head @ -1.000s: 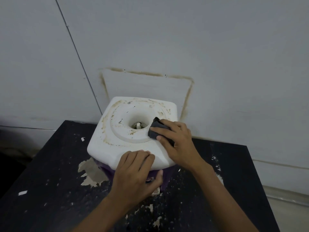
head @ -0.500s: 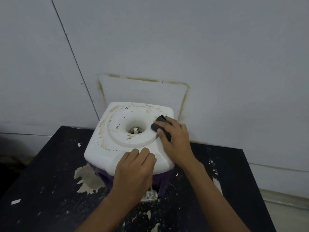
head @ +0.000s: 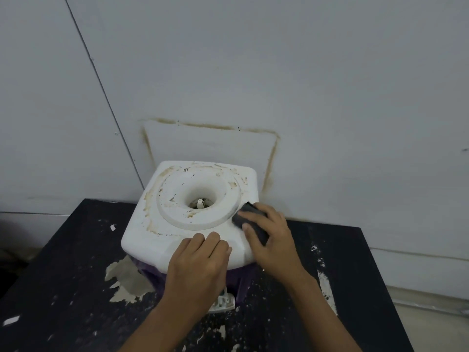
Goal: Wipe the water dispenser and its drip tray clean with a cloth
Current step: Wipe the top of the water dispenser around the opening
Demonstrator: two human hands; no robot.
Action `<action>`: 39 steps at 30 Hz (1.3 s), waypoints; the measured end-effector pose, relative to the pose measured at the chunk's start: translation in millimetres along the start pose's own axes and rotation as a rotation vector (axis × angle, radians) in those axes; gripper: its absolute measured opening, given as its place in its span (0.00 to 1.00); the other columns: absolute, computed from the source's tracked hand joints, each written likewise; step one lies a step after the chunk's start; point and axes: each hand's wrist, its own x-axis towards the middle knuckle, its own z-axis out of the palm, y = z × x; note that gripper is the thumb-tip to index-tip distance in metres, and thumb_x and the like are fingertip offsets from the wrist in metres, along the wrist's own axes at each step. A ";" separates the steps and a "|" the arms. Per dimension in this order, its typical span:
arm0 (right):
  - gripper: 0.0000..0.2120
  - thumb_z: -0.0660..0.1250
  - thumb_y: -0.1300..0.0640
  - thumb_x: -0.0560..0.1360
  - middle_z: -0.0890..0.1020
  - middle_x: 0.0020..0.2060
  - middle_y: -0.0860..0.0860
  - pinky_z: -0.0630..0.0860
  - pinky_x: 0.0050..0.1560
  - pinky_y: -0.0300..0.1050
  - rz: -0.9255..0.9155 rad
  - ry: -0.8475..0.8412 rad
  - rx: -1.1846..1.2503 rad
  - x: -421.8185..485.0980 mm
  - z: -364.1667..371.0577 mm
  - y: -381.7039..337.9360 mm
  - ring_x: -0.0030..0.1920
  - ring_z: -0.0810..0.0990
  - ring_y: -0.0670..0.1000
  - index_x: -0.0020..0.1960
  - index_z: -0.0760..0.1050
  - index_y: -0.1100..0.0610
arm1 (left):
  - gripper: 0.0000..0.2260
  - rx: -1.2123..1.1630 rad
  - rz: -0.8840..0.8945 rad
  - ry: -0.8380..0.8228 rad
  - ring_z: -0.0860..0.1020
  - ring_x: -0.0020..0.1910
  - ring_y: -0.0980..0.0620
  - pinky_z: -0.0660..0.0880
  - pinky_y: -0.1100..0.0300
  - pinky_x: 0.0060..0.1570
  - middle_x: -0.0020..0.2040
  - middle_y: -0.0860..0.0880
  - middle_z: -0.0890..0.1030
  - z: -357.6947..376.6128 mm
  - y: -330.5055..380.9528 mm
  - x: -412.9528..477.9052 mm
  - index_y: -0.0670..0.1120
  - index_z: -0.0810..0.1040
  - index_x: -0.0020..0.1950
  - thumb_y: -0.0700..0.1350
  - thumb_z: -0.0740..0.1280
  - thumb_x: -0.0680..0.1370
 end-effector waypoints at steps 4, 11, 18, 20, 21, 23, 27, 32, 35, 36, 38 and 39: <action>0.14 0.68 0.52 0.79 0.72 0.65 0.36 0.64 0.64 0.37 -0.005 -0.045 -0.047 7.3 6.5 -9.4 0.62 0.67 0.42 0.63 0.79 0.43 | 0.10 -0.016 0.014 -0.004 0.70 0.32 0.48 0.68 0.54 0.33 0.34 0.48 0.73 -0.1 -1.6 0.7 0.46 0.73 0.36 0.42 0.69 0.77; 0.14 0.67 0.53 0.80 0.73 0.65 0.39 0.69 0.69 0.50 0.126 -0.052 0.037 28.8 -4.9 5.6 0.66 0.70 0.46 0.63 0.79 0.43 | 0.09 -0.057 0.023 -0.034 0.71 0.32 0.47 0.71 0.52 0.30 0.34 0.48 0.75 -0.6 -4.0 3.7 0.45 0.74 0.36 0.41 0.69 0.76; 0.12 0.69 0.58 0.78 0.76 0.62 0.43 0.71 0.66 0.41 -0.069 -0.201 0.100 4.1 -22.9 -3.5 0.65 0.75 0.45 0.59 0.82 0.48 | 0.10 -0.050 0.050 -0.032 0.71 0.32 0.47 0.70 0.52 0.30 0.34 0.48 0.74 -1.3 -6.3 3.9 0.45 0.73 0.35 0.41 0.69 0.76; 0.11 0.69 0.59 0.78 0.77 0.61 0.42 0.73 0.65 0.43 0.010 -0.154 0.085 14.9 -24.4 0.3 0.63 0.76 0.44 0.58 0.83 0.49 | 0.10 -0.045 0.048 -0.029 0.71 0.32 0.47 0.71 0.52 0.29 0.34 0.48 0.75 -0.9 -5.4 4.0 0.45 0.73 0.35 0.41 0.70 0.75; 0.11 0.69 0.58 0.78 0.77 0.60 0.42 0.74 0.65 0.44 0.037 -0.138 0.052 22.3 -22.5 -1.3 0.63 0.75 0.42 0.59 0.83 0.49 | 0.10 -0.043 0.046 -0.029 0.71 0.32 0.47 0.71 0.52 0.29 0.34 0.48 0.75 -0.1 -4.5 4.5 0.45 0.73 0.35 0.40 0.70 0.74; 0.11 0.68 0.56 0.78 0.75 0.61 0.41 0.74 0.64 0.45 0.027 -0.165 -0.003 28.2 -16.2 -10.4 0.62 0.74 0.40 0.59 0.82 0.48 | 0.10 -0.046 0.048 -0.042 0.70 0.31 0.47 0.70 0.52 0.29 0.33 0.48 0.74 0.1 -3.3 5.4 0.46 0.73 0.34 0.39 0.71 0.73; 0.11 0.69 0.56 0.77 0.75 0.58 0.39 0.75 0.60 0.40 -0.095 -0.318 0.013 2.9 -26.3 -20.7 0.60 0.76 0.43 0.58 0.82 0.47 | 0.11 -0.065 0.055 -0.063 0.70 0.31 0.47 0.69 0.53 0.30 0.33 0.48 0.73 -1.0 -5.7 3.9 0.46 0.72 0.34 0.38 0.73 0.70; 0.11 0.69 0.54 0.77 0.76 0.55 0.42 0.77 0.58 0.48 -0.004 -0.205 -0.076 26.3 -22.1 -19.5 0.54 0.77 0.43 0.58 0.83 0.48 | 0.10 -0.082 0.038 -0.048 0.70 0.32 0.46 0.70 0.51 0.30 0.34 0.47 0.74 -1.8 -4.2 3.7 0.45 0.72 0.35 0.39 0.70 0.74; 0.11 0.69 0.55 0.77 0.76 0.57 0.43 0.77 0.58 0.44 -0.107 -0.303 -0.041 11.2 -18.6 -27.8 0.56 0.78 0.44 0.59 0.82 0.48 | 0.10 -0.093 0.047 -0.059 0.70 0.32 0.47 0.68 0.53 0.31 0.34 0.48 0.73 -4.3 -5.5 3.7 0.45 0.72 0.35 0.38 0.71 0.72; 0.11 0.69 0.56 0.77 0.76 0.57 0.44 0.76 0.58 0.43 -0.128 -0.334 -0.020 3.1 -24.3 -25.9 0.57 0.78 0.44 0.58 0.82 0.48 | 0.10 -0.099 0.048 -0.060 0.69 0.32 0.47 0.68 0.53 0.31 0.34 0.48 0.73 -5.1 -6.0 2.9 0.45 0.72 0.35 0.38 0.70 0.73; 0.11 0.70 0.56 0.76 0.77 0.55 0.43 0.77 0.57 0.45 -0.082 -0.311 -0.018 -1.5 -35.3 -16.7 0.56 0.78 0.44 0.57 0.83 0.48 | 0.09 -0.113 0.037 -0.058 0.69 0.32 0.47 0.68 0.53 0.31 0.34 0.48 0.72 -5.6 -6.6 1.4 0.45 0.72 0.35 0.39 0.69 0.74; 0.11 0.70 0.55 0.75 0.77 0.55 0.42 0.77 0.56 0.46 -0.032 -0.262 -0.033 1.9 -36.3 -12.8 0.55 0.78 0.44 0.56 0.83 0.47 | 0.09 -0.116 0.027 -0.055 0.69 0.32 0.47 0.68 0.53 0.31 0.34 0.48 0.72 -5.4 -6.5 0.4 0.45 0.73 0.35 0.39 0.68 0.74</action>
